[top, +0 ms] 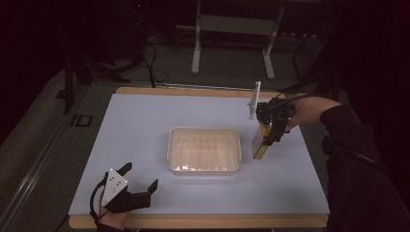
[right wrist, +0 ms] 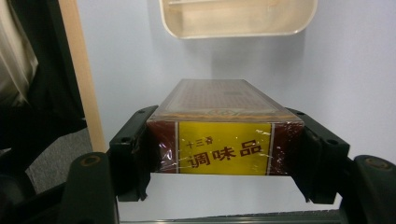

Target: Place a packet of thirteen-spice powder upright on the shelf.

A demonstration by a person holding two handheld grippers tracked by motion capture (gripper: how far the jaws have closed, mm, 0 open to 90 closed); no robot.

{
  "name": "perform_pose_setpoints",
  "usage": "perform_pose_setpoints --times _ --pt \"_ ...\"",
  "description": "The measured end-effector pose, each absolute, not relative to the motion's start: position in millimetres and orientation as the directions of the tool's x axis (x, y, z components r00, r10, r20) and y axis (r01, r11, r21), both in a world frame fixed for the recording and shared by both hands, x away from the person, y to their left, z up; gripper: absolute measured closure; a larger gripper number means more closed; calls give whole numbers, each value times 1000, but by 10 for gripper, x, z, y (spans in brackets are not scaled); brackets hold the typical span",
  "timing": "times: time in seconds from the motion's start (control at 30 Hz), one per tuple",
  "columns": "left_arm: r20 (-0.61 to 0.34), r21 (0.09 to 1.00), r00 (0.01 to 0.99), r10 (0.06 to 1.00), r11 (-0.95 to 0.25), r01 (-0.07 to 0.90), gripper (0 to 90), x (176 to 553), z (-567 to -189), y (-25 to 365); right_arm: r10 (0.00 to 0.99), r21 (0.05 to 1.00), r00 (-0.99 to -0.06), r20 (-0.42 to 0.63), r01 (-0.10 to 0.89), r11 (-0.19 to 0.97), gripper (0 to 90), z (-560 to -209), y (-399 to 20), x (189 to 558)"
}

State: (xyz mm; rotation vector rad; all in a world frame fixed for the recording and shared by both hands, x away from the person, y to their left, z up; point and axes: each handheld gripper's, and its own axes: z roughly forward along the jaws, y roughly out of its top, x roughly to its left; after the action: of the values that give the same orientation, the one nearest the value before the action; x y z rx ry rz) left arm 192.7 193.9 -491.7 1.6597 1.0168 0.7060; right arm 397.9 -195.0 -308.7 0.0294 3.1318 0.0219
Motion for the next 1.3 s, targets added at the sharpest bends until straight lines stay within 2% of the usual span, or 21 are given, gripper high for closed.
perform_pose_setpoints --times 0.37,0.7,1.0,1.3 --pt "-33 951 475 880 -118 285 0 1928 -4918 1942 -28 78 -999 -27 -30 997 317 -2900 -1767 3906" --pt "-33 951 476 879 -118 284 0 1928 -4917 1944 -28 93 -999 -17 -30 995 318 -2915 -1619 3906" --pt "-37 953 478 878 -112 281 0 1922 -4911 1949 -92 179 -995 -30 -96 979 318 -2917 -1477 3874" --pt "-37 953 480 876 -114 282 0 1925 -4911 1949 -91 197 -996 -13 -91 976 318 -2956 -1398 3895"
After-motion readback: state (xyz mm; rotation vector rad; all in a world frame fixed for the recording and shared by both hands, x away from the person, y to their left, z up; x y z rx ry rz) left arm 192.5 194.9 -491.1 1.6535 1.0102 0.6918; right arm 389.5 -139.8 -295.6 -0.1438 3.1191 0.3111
